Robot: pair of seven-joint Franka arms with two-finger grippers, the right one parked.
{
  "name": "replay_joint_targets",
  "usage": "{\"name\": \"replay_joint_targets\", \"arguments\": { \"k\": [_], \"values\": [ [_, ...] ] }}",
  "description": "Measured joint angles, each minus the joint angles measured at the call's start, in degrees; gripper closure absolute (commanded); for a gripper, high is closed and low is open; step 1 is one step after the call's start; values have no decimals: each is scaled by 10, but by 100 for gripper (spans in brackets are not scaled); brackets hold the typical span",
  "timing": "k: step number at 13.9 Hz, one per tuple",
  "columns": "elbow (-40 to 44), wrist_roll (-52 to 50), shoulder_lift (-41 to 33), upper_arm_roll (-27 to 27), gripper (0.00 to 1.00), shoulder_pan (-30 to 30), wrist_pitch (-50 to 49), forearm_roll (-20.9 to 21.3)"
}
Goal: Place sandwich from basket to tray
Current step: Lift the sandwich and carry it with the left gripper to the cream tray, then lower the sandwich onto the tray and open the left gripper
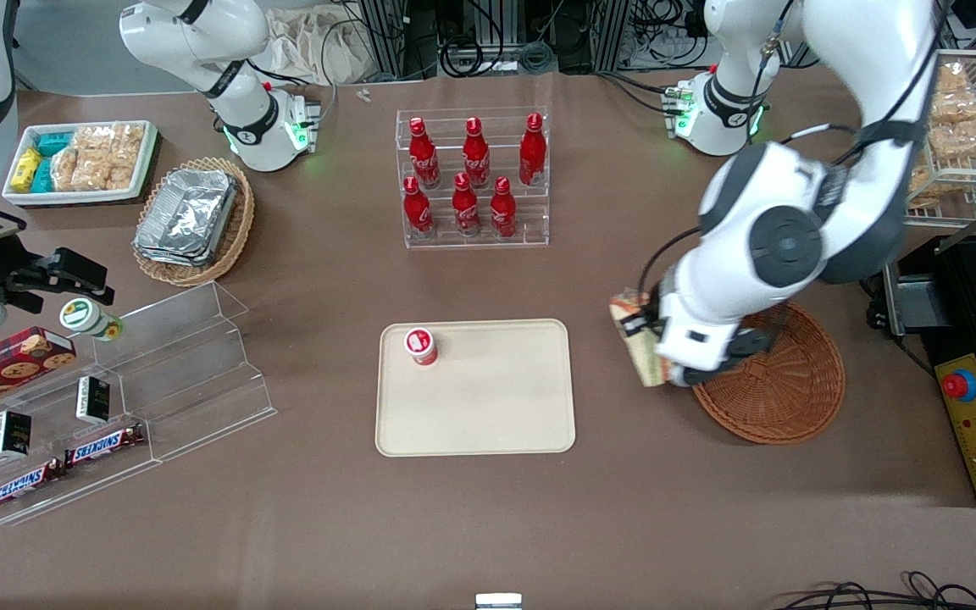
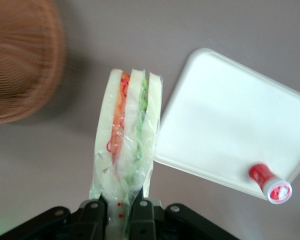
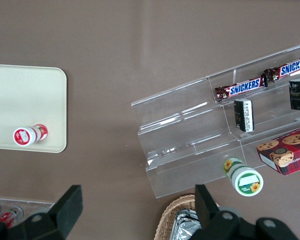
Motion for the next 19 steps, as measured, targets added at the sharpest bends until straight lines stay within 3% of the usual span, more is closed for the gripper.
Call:
{"name": "replay_joint_targets", "arguments": {
  "k": [3, 7, 15, 16, 17, 18, 19],
  "values": [
    [0, 5, 71, -2, 100, -48, 86, 31],
    [4, 15, 148, -2, 100, -65, 161, 76],
    [14, 44, 195, -2, 100, -82, 203, 109],
    [16, 44, 201, -2, 80, -88, 208, 110],
    [18, 44, 205, -2, 23, -92, 210, 111],
    [20, 44, 209, -2, 0, -94, 211, 112],
    [21, 44, 211, -2, 0, -95, 211, 113]
  ]
}}
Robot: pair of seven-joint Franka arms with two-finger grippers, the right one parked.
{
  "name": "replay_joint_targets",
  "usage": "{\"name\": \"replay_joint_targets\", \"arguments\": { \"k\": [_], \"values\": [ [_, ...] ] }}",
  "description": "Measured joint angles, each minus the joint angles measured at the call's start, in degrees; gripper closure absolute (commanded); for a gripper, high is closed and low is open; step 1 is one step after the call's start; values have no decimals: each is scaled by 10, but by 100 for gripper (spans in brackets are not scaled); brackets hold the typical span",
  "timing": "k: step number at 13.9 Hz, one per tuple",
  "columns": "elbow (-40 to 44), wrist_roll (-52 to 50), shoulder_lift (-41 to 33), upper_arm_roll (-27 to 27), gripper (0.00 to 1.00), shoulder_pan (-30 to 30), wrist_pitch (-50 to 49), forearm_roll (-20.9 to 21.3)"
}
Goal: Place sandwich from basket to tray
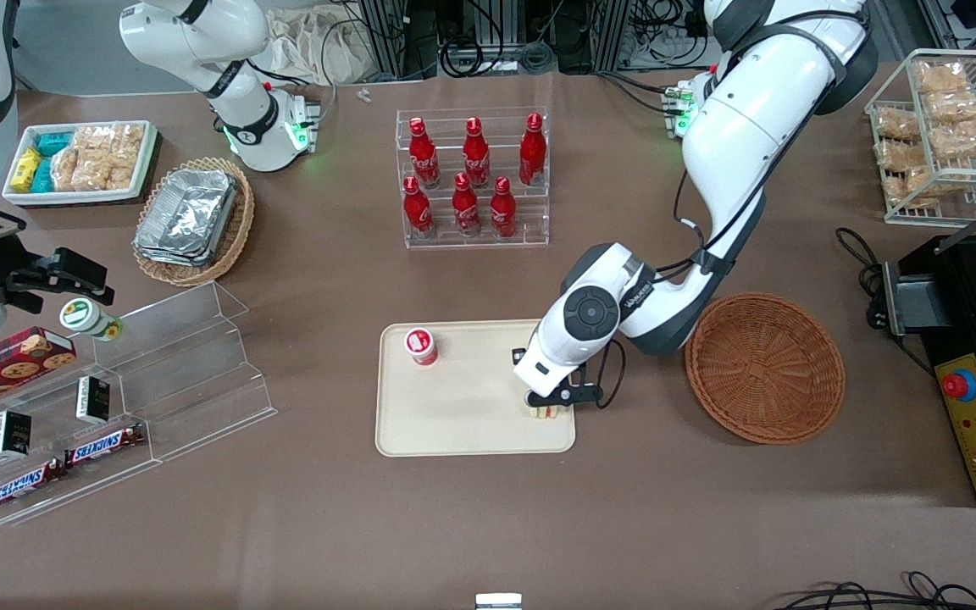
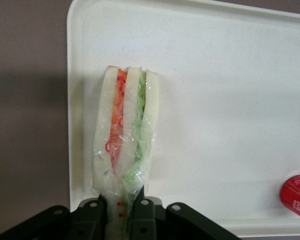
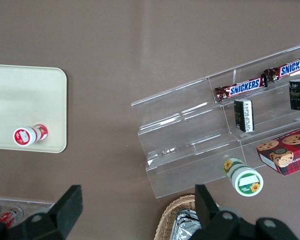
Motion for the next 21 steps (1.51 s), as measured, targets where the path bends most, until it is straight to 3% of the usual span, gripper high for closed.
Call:
{"name": "replay_joint_targets", "arguments": {
  "k": [6, 10, 14, 17, 21],
  "values": [
    [31, -24, -12, 2, 0, 11, 3, 1],
    [54, -60, -113, 6, 0, 52, -130, 5],
    [47, -60, -210, 9, 0, 136, -231, 5],
    [34, 18, -242, 10, 0, 194, -263, -6],
    [9, 174, -300, 10, 0, 291, -325, -77]
  ]
}}
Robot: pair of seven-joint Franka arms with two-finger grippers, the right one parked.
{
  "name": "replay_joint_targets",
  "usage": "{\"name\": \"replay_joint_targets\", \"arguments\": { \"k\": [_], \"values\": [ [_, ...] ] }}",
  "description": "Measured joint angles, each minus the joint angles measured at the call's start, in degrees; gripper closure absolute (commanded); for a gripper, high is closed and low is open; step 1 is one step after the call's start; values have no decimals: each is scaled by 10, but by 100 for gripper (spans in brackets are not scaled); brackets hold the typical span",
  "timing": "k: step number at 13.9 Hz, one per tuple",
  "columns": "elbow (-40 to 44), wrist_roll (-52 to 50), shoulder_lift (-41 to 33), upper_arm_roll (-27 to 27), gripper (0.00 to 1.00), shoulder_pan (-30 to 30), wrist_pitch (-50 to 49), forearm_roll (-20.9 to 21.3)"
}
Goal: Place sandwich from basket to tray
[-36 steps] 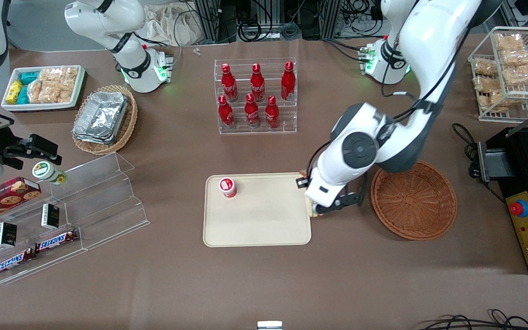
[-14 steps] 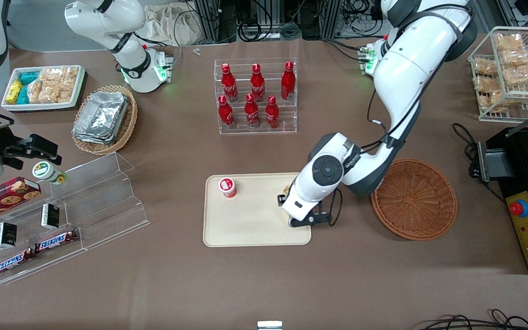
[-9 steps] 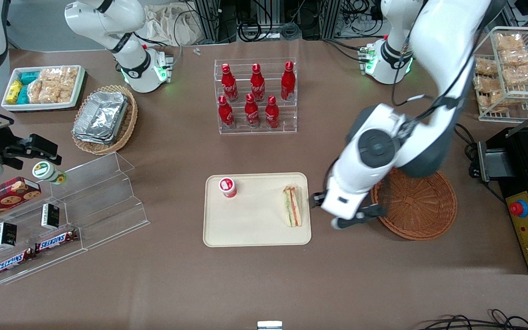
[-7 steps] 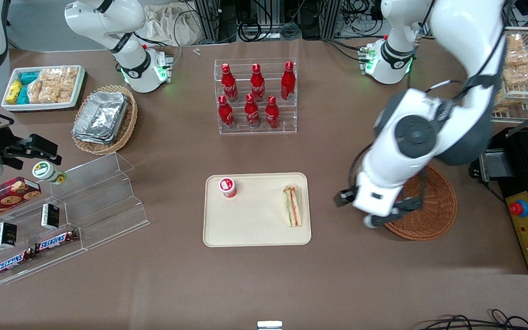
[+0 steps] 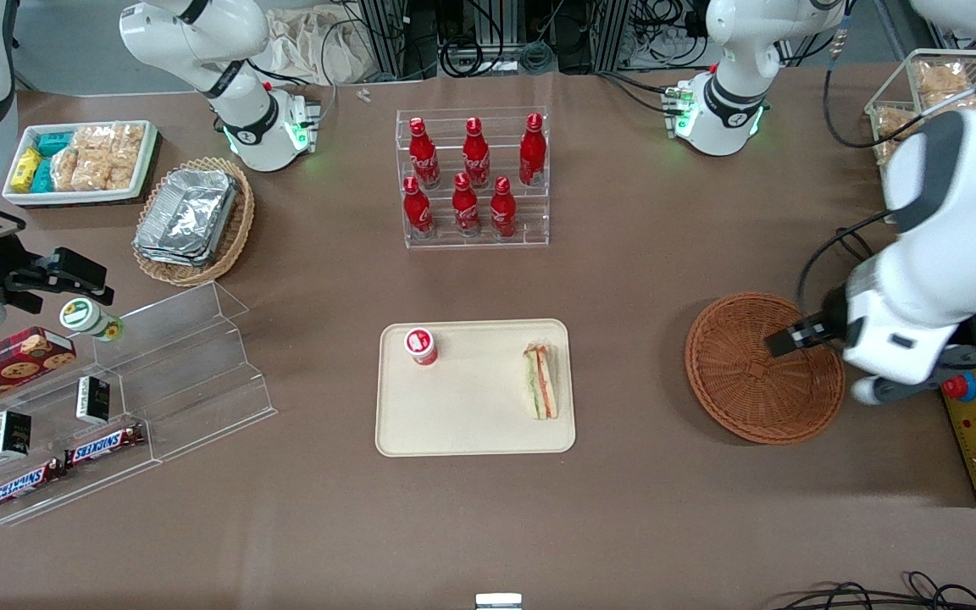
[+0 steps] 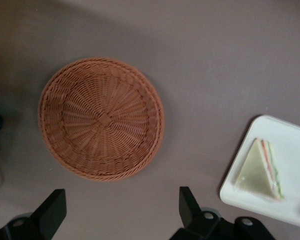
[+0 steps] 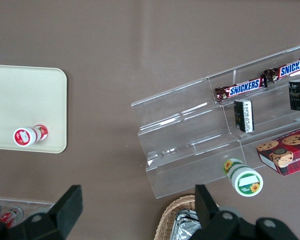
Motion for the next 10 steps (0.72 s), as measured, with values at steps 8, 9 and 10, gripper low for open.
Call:
{"name": "replay_joint_targets", "arguments": {
  "k": [8, 9, 10],
  "values": [
    [-142, 151, -113, 50, 0, 18, 34, -42],
    [-147, 151, -116, 52, 0, 7, 35, -42],
    [-147, 151, -116, 53, 0, -1, 36, -41]
  ]
}}
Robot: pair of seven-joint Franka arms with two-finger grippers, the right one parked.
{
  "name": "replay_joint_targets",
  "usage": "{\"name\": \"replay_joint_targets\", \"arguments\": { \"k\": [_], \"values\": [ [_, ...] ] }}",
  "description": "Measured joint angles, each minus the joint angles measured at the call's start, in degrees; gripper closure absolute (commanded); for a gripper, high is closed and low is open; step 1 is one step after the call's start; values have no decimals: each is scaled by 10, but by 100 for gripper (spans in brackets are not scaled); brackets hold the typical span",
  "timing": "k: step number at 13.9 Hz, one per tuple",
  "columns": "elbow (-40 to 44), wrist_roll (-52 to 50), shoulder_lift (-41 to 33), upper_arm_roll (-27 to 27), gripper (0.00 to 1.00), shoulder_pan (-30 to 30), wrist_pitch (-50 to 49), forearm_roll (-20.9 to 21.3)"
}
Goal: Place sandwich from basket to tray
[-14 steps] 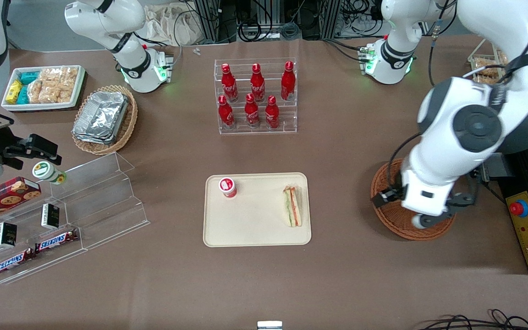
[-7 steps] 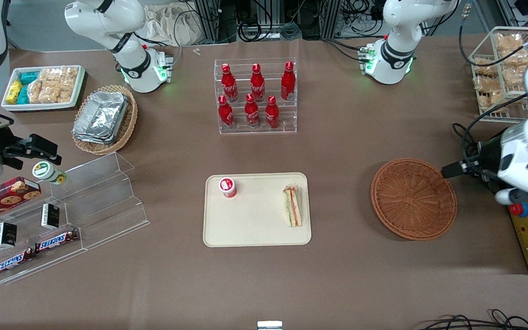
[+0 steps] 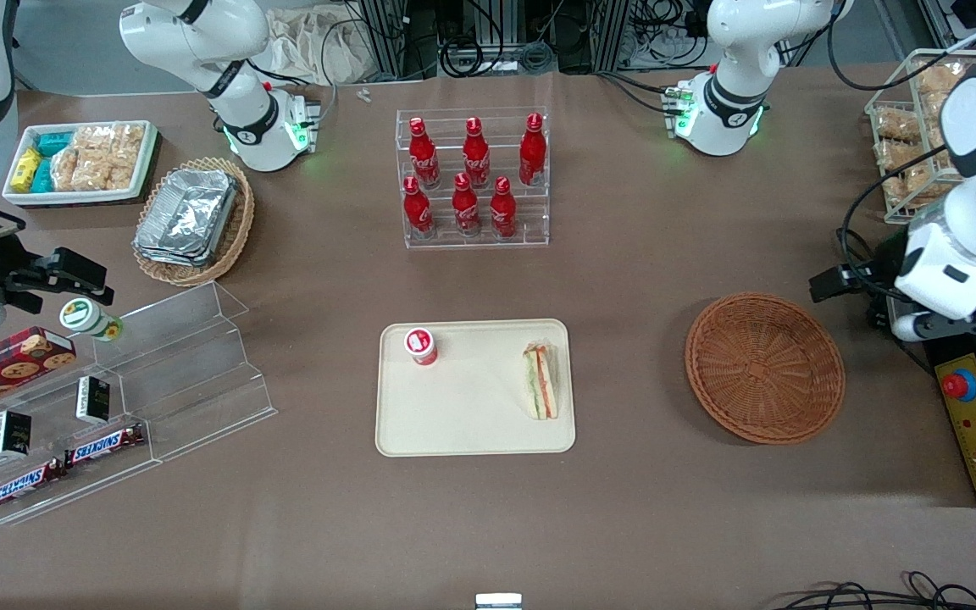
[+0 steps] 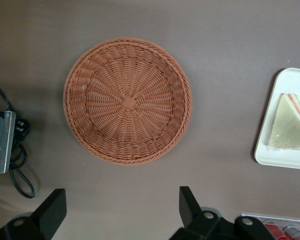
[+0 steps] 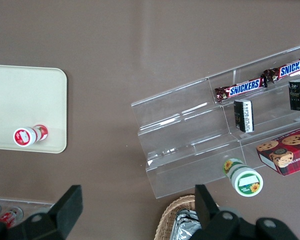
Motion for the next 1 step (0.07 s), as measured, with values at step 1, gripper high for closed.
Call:
{"name": "replay_joint_targets", "arguments": {
  "k": [1],
  "values": [
    [0, 0, 0, 1, 0, -4, 0, 4]
  ]
}}
